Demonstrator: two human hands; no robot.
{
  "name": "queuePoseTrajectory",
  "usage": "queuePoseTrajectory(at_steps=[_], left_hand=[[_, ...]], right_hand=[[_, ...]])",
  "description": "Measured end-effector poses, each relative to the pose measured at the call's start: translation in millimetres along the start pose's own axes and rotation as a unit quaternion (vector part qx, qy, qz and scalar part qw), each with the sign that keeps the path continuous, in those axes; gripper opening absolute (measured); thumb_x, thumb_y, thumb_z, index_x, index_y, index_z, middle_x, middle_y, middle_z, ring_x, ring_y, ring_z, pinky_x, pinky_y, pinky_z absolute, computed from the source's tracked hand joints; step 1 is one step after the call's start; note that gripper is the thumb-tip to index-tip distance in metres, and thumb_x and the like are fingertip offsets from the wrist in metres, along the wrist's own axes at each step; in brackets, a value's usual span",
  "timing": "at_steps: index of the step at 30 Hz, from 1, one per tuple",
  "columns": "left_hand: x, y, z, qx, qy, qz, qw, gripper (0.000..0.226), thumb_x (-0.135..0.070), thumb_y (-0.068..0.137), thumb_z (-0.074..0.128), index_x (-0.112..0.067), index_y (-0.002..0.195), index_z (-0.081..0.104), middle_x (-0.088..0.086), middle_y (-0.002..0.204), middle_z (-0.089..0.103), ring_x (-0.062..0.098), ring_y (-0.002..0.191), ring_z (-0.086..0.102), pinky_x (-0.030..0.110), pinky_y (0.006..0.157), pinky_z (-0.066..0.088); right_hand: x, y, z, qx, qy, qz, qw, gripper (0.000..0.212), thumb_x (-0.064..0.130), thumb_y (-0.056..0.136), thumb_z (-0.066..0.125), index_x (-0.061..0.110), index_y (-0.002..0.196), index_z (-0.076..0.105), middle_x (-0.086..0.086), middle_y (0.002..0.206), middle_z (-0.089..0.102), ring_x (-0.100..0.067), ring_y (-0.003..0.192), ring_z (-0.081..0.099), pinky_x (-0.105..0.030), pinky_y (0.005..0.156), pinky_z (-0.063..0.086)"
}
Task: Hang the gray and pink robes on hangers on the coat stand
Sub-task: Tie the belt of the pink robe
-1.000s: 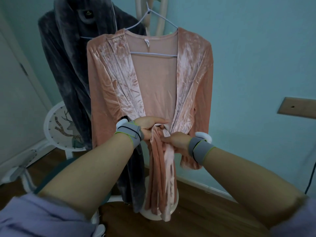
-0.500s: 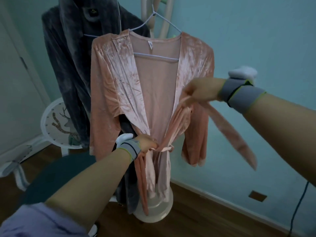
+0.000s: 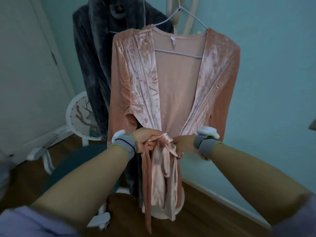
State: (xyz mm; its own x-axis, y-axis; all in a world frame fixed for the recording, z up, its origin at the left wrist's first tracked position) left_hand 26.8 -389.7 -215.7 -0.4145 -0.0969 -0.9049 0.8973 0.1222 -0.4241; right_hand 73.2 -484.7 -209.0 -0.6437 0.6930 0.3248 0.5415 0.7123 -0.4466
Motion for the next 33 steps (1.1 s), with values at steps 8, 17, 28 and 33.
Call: queuePoseTrajectory(at_steps=[8,17,28,33], left_hand=[[-19.3,11.6,19.9,-0.062,-0.069,0.006,0.996,0.048,-0.010,0.093,0.044,-0.013,0.045,0.039,-0.006,0.026,0.034,0.004,0.019,0.023,0.009,0.030,0.016],[-9.4,24.1,20.4,-0.105,-0.072,0.003,0.992,0.055,-0.008,0.092,0.046,-0.015,0.037,0.044,-0.006,0.023,0.033,0.005,0.016,0.022,0.005,0.028,0.016],[0.2,34.6,8.1,-0.194,0.032,0.004,0.980,0.045,-0.016,0.095,0.046,0.010,0.131,0.045,0.032,0.112,0.061,0.026,0.052,0.066,0.021,0.051,0.054],[9.2,35.1,32.8,-0.124,0.008,-0.039,0.991,0.033,-0.017,0.094,0.047,-0.008,0.061,0.047,0.008,0.050,0.046,0.007,0.023,0.023,0.006,0.031,0.017]], right_hand=[[-25.3,-8.6,0.3,-0.119,0.067,0.015,0.991,0.045,0.033,0.082,0.067,0.009,0.118,0.056,-0.012,0.122,0.059,-0.019,0.100,0.053,-0.026,0.079,0.040],[-68.0,-38.6,-24.6,-0.281,-0.028,0.100,0.954,0.029,0.003,0.087,0.048,0.002,0.116,0.049,-0.018,0.125,0.049,-0.035,0.111,0.054,-0.038,0.086,0.042],[-177.7,-141.3,-129.5,-0.455,0.034,0.239,0.857,0.025,0.008,0.089,0.049,0.006,0.105,0.067,-0.021,0.116,0.064,-0.039,0.110,0.057,-0.036,0.087,0.046],[-204.2,-133.8,-94.7,-0.252,-0.038,0.242,0.936,0.028,0.011,0.088,0.053,0.008,0.112,0.066,-0.014,0.121,0.065,-0.029,0.114,0.058,-0.030,0.091,0.046]])
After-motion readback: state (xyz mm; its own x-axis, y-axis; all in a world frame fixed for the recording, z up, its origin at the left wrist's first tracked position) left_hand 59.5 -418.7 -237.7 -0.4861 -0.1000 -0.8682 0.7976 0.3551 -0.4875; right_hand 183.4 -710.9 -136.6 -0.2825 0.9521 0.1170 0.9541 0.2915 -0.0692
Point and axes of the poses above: each hand's wrist, its own y-axis towards the middle knuckle, its own z-axis out of the palm, x = y × z, the point moved 8 cm from there along y, towards the middle knuckle
